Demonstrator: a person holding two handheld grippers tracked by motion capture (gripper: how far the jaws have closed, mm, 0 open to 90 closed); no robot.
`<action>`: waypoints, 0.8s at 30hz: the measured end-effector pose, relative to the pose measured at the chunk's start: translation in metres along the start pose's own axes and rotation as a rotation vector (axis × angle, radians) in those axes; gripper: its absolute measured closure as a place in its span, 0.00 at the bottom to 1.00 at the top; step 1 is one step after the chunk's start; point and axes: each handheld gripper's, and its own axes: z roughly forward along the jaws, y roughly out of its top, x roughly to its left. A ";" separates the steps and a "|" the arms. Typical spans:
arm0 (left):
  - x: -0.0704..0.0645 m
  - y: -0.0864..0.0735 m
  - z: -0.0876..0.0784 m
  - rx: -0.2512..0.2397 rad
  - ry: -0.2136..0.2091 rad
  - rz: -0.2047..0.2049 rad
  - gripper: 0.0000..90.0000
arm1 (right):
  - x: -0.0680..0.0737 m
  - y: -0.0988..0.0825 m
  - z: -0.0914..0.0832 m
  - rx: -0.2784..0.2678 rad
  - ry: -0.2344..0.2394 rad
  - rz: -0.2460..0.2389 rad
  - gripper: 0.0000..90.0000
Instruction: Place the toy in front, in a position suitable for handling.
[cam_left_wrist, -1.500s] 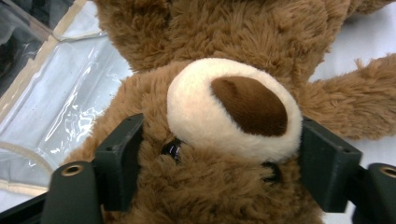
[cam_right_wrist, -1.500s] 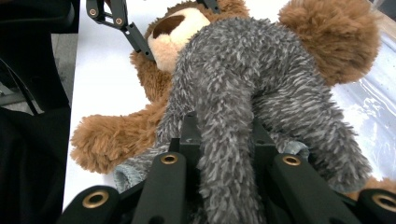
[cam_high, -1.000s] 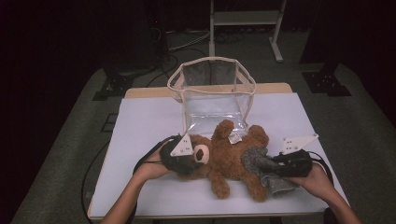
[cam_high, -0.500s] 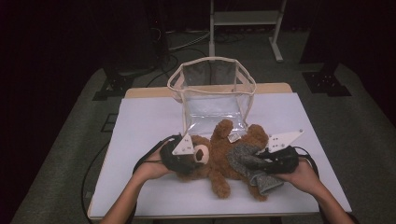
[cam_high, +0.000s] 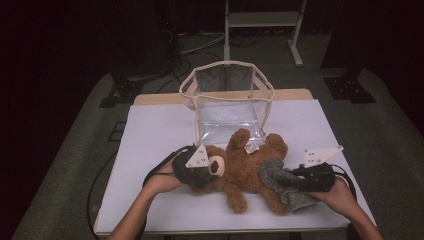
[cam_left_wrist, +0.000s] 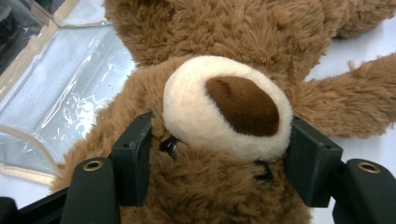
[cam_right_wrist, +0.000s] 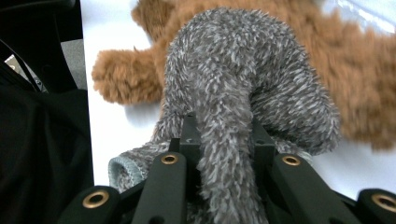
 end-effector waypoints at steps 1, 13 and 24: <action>0.000 0.000 0.000 0.004 0.001 0.003 0.37 | 0.000 0.006 0.003 -0.005 0.003 -0.009 0.81; 0.006 -0.001 0.002 -0.001 0.010 -0.028 0.37 | 0.000 0.007 0.005 0.016 -0.001 -0.008 0.81; 0.012 0.009 0.008 0.021 0.012 -0.051 0.37 | 0.010 0.034 0.013 0.021 0.009 -0.083 0.81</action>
